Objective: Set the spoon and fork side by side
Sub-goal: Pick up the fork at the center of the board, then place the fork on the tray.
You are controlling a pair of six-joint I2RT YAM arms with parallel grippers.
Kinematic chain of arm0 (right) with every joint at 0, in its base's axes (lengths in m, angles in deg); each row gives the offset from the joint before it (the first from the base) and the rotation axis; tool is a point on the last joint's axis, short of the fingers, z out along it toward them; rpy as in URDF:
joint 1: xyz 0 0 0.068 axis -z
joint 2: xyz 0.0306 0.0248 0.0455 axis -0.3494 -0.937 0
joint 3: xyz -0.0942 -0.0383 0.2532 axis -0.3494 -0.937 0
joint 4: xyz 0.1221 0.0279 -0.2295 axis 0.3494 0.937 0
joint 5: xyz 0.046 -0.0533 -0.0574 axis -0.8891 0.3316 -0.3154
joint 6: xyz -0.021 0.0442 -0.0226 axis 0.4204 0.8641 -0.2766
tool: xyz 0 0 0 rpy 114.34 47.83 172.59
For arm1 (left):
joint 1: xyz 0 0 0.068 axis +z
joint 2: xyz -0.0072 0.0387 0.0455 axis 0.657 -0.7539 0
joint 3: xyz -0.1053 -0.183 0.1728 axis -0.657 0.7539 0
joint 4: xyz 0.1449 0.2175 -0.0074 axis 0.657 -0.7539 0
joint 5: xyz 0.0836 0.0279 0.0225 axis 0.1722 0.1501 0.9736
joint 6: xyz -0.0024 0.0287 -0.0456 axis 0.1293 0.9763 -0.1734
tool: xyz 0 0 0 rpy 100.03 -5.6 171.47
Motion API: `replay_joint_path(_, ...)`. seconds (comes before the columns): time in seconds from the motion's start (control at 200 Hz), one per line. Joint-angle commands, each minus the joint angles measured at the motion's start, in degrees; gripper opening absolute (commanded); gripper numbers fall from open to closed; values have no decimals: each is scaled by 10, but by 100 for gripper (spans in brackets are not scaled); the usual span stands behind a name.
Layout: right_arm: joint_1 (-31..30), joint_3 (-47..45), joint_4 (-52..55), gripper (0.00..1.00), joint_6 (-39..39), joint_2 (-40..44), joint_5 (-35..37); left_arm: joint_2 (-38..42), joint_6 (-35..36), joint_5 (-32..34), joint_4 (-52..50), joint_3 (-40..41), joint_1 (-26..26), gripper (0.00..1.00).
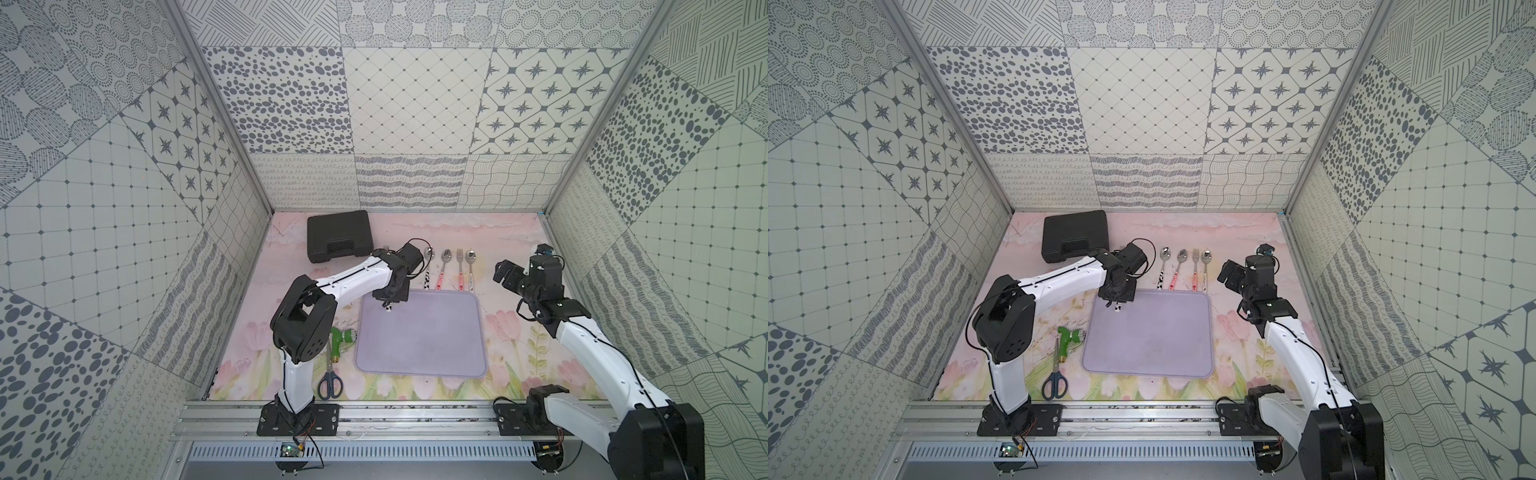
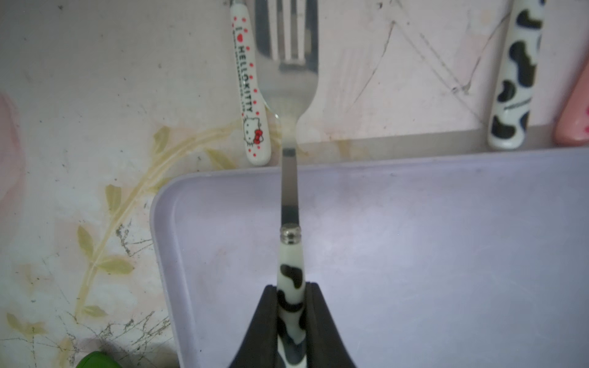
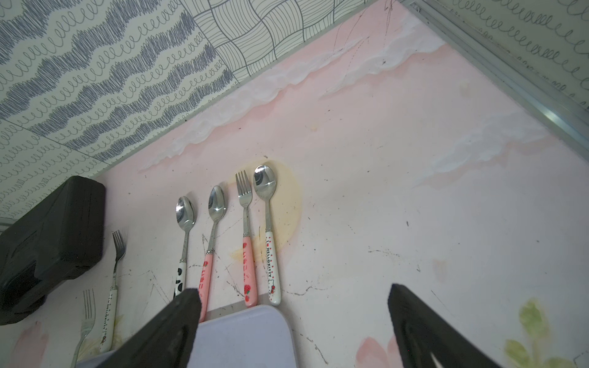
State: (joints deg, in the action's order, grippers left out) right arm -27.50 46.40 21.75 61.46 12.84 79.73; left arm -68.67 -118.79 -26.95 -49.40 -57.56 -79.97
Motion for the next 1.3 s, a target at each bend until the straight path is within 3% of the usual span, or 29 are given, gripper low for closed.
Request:
replay_joint_path(0.0,1,-6,-25,97,5,1,4,48,-29,15,34,73,-14,0)
replay_joint_path(0.505,1,-11,-33,97,10,3,-6,156,-87,27,55,250,-58,0)
replay_joint_path(0.91,1,-12,-37,97,19,6,-19,205,-169,44,56,335,-114,0)
replay_joint_path(1.296,1,-12,-38,97,22,8,-24,205,-197,45,51,354,-141,0)
